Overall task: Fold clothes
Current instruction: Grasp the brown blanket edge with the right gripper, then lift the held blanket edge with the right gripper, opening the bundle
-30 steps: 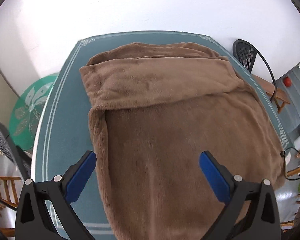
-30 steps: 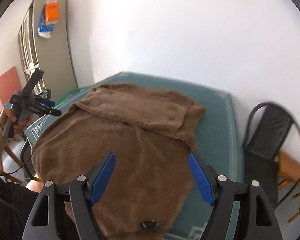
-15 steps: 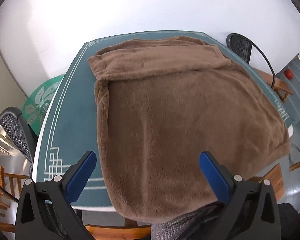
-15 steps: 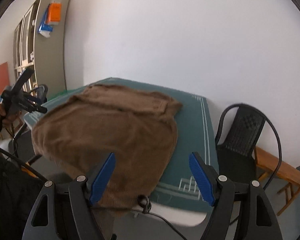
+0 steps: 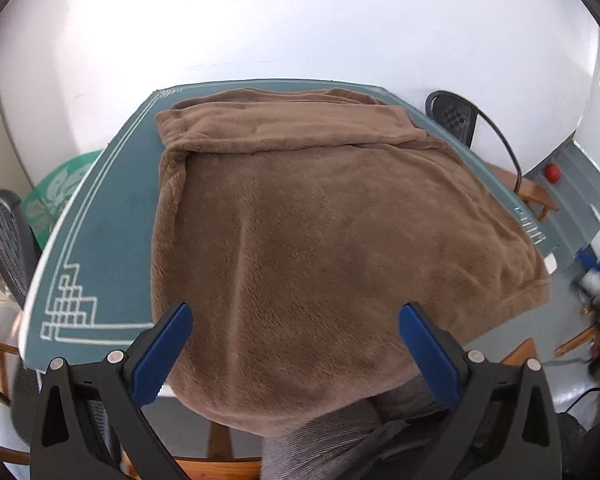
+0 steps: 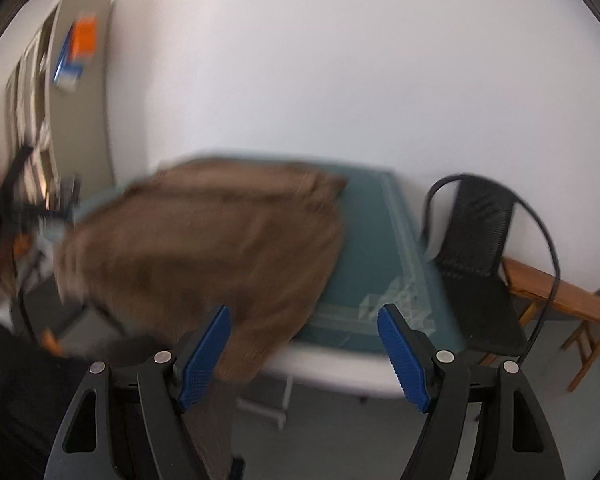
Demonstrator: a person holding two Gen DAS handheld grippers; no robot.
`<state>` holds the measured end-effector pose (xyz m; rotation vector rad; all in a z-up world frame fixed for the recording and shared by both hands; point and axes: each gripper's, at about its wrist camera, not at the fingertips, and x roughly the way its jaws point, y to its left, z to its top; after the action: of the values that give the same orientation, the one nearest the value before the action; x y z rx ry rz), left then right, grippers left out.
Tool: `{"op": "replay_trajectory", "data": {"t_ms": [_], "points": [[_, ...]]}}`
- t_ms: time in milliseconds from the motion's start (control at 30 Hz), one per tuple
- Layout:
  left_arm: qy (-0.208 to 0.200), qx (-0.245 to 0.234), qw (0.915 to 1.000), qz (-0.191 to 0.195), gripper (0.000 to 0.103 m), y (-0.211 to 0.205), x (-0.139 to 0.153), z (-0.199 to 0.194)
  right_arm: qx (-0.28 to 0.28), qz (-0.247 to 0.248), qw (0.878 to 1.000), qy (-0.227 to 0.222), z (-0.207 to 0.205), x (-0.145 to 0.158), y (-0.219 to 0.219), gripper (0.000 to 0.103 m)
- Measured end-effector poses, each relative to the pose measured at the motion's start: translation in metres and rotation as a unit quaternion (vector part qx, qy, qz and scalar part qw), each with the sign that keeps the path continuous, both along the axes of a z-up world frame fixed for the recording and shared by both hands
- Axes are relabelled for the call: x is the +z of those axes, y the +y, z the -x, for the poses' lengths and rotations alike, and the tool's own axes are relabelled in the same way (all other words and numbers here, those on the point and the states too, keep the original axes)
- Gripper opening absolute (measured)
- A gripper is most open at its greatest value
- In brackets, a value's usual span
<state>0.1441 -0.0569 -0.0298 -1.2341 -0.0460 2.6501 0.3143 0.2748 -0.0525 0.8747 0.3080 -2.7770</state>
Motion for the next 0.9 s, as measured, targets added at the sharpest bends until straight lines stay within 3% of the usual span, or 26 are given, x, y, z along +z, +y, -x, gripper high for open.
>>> {"op": "replay_trajectory", "data": {"t_ms": [133, 233, 367, 433, 533, 567, 767, 900], "points": [[0.011, 0.000, 0.9999, -0.007, 0.103, -0.001, 0.000, -0.007, 0.038, -0.073, 0.997, -0.014, -0.008, -0.024, -0.025, 0.077], [0.020, -0.004, 0.9998, -0.007, 0.103, 0.000, -0.001, -0.012, 0.053, -0.100, 0.993, -0.022, -0.006, -0.035, -0.037, 0.075], [0.021, -0.014, 0.9997, -0.003, 0.103, 0.004, -0.006, -0.017, 0.064, -0.154, 0.986, -0.021, 0.008, -0.052, -0.058, 0.055], [0.022, -0.014, 0.9997, 0.002, 0.103, 0.004, -0.007, -0.018, 0.060, -0.173, 0.983, -0.010, 0.015, -0.055, -0.064, 0.050], [0.026, -0.012, 0.9996, 0.002, 0.103, 0.000, -0.008, -0.022, 0.048, -0.164, 0.985, -0.003, 0.027, -0.047, -0.060, 0.021], [0.028, -0.011, 0.9996, 0.001, 0.103, -0.001, -0.008, -0.023, 0.047, -0.154, 0.987, -0.001, 0.029, -0.040, -0.057, 0.017], [0.029, -0.019, 0.9994, 0.000, 0.103, -0.006, -0.015, -0.029, 0.046, -0.122, 0.991, 0.041, 0.047, 0.008, -0.057, 0.013], [0.044, -0.027, 0.9986, 0.016, 0.103, -0.010, -0.016, -0.041, 0.041, -0.110, 0.991, 0.059, 0.082, 0.029, -0.065, 0.013]]}}
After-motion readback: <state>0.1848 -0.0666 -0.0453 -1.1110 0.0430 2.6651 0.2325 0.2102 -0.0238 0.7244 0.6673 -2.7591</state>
